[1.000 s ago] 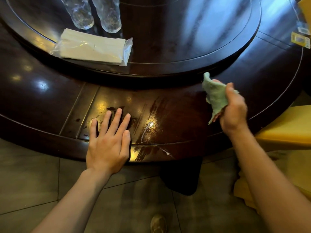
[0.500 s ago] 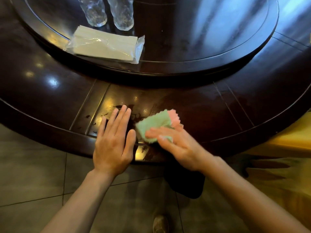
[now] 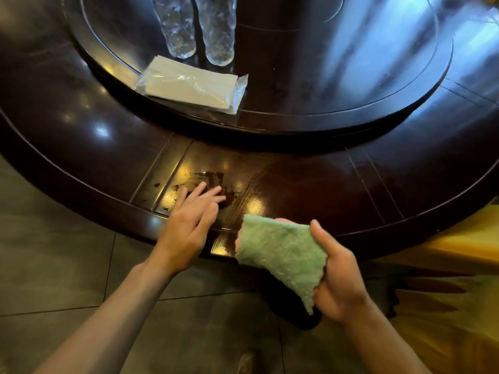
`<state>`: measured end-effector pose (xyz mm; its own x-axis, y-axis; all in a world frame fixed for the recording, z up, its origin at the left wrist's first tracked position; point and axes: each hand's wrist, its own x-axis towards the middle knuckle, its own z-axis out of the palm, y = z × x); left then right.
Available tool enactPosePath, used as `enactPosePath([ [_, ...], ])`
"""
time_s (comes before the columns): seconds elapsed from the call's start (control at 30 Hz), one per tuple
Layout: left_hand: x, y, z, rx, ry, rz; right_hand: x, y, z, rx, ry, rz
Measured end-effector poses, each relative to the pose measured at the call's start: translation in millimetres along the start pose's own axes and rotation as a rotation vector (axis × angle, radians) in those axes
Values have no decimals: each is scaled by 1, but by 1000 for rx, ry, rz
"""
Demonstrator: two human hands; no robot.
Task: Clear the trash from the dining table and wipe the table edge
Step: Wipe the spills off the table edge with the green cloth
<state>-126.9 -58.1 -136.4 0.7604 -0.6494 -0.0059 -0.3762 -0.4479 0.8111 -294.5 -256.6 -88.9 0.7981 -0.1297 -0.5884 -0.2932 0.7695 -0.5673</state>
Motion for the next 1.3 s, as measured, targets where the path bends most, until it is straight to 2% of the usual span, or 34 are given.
enactPosePath([
  [0.13,-12,34,7,-131,-31,-43,-11,-34,7,60,12,-29],
  [0.2,-17,64,12,-371,-48,-135,-20,-50,13,56,-7,-22],
  [0.33,-6,135,13,-865,-134,-442,-42,-86,30,-28,-7,-18],
  [0.4,-2,167,8,-1013,-151,-483,-56,-104,36,-54,-7,-22],
  [0.47,0,198,-1,-1030,-145,-449,-71,-124,44,-28,-13,-37],
  [0.57,1,241,-19,-935,-124,-395,-98,-155,58,-20,0,-79],
  [0.7,0,292,-42,-864,-154,-247,-132,-191,73,-61,43,-159],
  [0.83,2,325,-62,-862,-115,-184,-165,-213,88,-74,-33,-206],
  [1.1,-9,336,-109,-1004,-20,-154,-191,-217,129,-139,-136,-233],
  [1.3,-1,318,-147,-1058,19,-187,-174,-206,159,-203,-104,-255],
])
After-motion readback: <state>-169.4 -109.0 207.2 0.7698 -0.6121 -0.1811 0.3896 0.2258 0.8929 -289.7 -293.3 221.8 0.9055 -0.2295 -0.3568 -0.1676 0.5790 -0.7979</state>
